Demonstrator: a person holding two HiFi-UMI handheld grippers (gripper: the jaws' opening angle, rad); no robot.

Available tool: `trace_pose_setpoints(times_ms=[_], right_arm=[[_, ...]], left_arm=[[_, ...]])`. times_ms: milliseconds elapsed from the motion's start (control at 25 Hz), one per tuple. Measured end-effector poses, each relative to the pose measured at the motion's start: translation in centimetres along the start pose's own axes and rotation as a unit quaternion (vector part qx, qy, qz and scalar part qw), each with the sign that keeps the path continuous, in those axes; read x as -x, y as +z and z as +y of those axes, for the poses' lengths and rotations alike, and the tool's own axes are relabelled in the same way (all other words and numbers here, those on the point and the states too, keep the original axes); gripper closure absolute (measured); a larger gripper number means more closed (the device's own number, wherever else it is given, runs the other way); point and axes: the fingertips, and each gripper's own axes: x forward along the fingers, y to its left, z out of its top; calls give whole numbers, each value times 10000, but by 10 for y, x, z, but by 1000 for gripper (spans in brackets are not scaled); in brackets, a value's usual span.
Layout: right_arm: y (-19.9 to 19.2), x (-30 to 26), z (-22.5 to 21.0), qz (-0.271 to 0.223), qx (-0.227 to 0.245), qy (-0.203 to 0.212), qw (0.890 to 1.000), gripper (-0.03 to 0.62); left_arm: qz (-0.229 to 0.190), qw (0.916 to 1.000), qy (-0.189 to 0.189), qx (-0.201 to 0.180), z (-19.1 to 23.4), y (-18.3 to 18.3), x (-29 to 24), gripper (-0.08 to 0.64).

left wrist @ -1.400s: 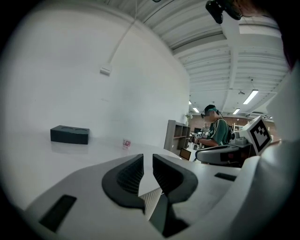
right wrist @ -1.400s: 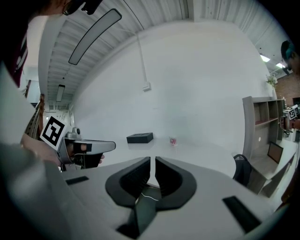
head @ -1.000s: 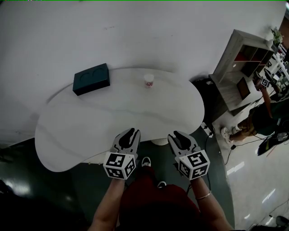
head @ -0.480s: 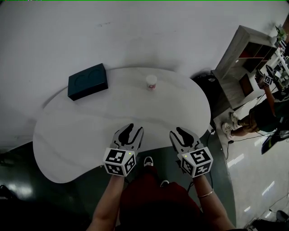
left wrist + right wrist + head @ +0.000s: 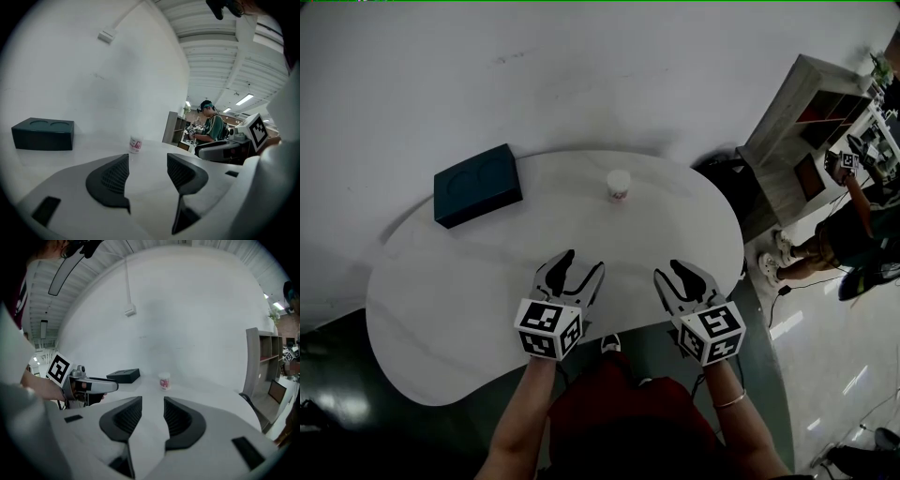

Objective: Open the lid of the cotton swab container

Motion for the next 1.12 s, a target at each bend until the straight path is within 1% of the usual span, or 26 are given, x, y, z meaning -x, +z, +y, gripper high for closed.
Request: trace_pose_setpoints(times_ms=[280,520,760,960,1120], right_arm=[[11,-16,-8,9,26,-187,9998,454],[18,-25,-15,16,85,-342,9994,439],[22,-26,-28,21,91,-427,9990,436],[25,-35,-39,18,98,-375,9992,436],[32,-45,-47,5,132,-351,9993,436]], left_arm=[[-14,9998,-192,-1,16,15,-24,304],[123,9986,-464,-216,19,21,-47,282],[176,9982,-466,-321,27,29,-70,273],[290,9979,-409,-400,32,27,-90,270],[353,9979,-393,-363,32,27,-105,270]])
